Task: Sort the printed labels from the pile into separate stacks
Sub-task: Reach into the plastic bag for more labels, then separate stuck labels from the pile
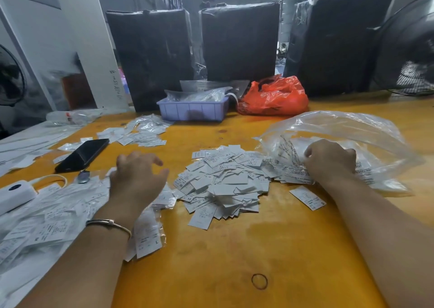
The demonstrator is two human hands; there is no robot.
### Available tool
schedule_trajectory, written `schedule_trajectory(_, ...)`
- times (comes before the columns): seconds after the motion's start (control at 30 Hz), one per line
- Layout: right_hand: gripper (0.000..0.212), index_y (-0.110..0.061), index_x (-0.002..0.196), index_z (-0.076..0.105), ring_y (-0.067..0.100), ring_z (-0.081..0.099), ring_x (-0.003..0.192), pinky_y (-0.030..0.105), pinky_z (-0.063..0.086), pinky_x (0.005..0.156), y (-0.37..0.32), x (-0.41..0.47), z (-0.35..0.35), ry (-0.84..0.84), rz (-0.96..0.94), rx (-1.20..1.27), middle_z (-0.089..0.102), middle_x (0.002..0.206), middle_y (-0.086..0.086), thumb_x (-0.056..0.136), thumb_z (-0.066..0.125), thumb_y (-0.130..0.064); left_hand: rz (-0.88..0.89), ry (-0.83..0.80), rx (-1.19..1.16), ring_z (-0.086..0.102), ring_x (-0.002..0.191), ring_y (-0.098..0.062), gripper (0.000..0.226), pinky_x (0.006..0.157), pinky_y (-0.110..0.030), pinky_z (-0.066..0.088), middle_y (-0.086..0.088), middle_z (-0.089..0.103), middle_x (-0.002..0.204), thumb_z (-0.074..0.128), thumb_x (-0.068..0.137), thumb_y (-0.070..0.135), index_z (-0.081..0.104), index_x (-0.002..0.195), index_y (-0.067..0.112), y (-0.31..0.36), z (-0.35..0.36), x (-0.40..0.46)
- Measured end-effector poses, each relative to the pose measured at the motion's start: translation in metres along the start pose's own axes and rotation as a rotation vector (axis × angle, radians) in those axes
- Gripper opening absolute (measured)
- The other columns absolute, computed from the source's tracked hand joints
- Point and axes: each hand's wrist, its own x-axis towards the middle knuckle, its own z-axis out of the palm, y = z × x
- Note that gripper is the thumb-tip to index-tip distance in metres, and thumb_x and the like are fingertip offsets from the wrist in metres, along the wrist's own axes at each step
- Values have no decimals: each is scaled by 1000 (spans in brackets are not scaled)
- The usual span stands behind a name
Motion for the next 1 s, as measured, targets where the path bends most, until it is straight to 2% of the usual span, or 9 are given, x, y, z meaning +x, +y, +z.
schedule_trajectory(0.17,20,-20,85,73,27,58,96,37,28,83,1,1,3,116,-23,72,69,96,2,88,56,-12,453,-173,-302,27,130,-8,39,104,-35,28,17,50,132,70,77,56,64,113,42,24,8,-16)
schedule_trajectory(0.3,20,-18,83,72,26,47,78,36,26,82,-2,1,4,213,-54,125,63,77,5,90,54,-11,573,-303,-343,20,131,5,54,102,-24,22,28,41,136,63,64,71,65,112,48,33,12,-23)
schedule_trajectory(0.37,20,-17,85,71,25,43,76,36,30,86,-3,1,5,217,-67,173,65,79,8,91,53,-11,597,-339,-332,22,132,6,54,101,-20,23,30,43,136,64,62,71,66,111,48,35,12,-23)
schedule_trajectory(0.5,22,-15,95,72,33,56,85,31,36,70,-9,-6,0,251,-63,337,70,92,15,97,51,-20,637,-314,-336,37,129,2,32,103,-22,32,23,58,127,71,75,53,74,103,38,36,13,-23)
schedule_trajectory(0.57,17,-13,92,71,31,63,78,31,45,65,-16,-12,-4,242,-114,540,70,82,14,94,56,-20,654,-266,-364,48,120,-1,17,100,-25,41,17,67,116,75,81,36,78,97,31,38,11,-24)
schedule_trajectory(0.67,11,-7,101,66,15,59,53,27,46,52,-32,-27,-12,35,-217,919,66,70,12,92,60,-8,641,-160,-436,61,104,-5,10,91,-28,50,9,73,103,76,82,21,78,92,20,39,6,-26)
schedule_trajectory(0.8,31,-3,115,52,17,58,50,24,45,47,-52,-47,-20,-307,-300,1178,68,73,20,87,59,7,476,-87,-654,67,93,-2,5,86,-20,53,7,74,93,73,85,15,74,86,20,39,-2,-27)
schedule_trajectory(0.9,39,-4,114,49,23,64,57,28,49,53,-60,-59,-25,-468,-363,1322,72,77,17,81,67,7,271,-228,-980,69,87,-5,10,74,-16,54,3,75,85,72,86,16,71,77,18,41,-8,-27)
schedule_trajectory(1.0,43,-3,115,48,23,64,59,29,49,55,-63,-64,-30,-554,-408,1420,73,81,18,78,70,6,154,-417,-1265,69,94,-15,10,79,-20,55,-5,75,96,75,77,19,68,72,15,45,-12,-30)
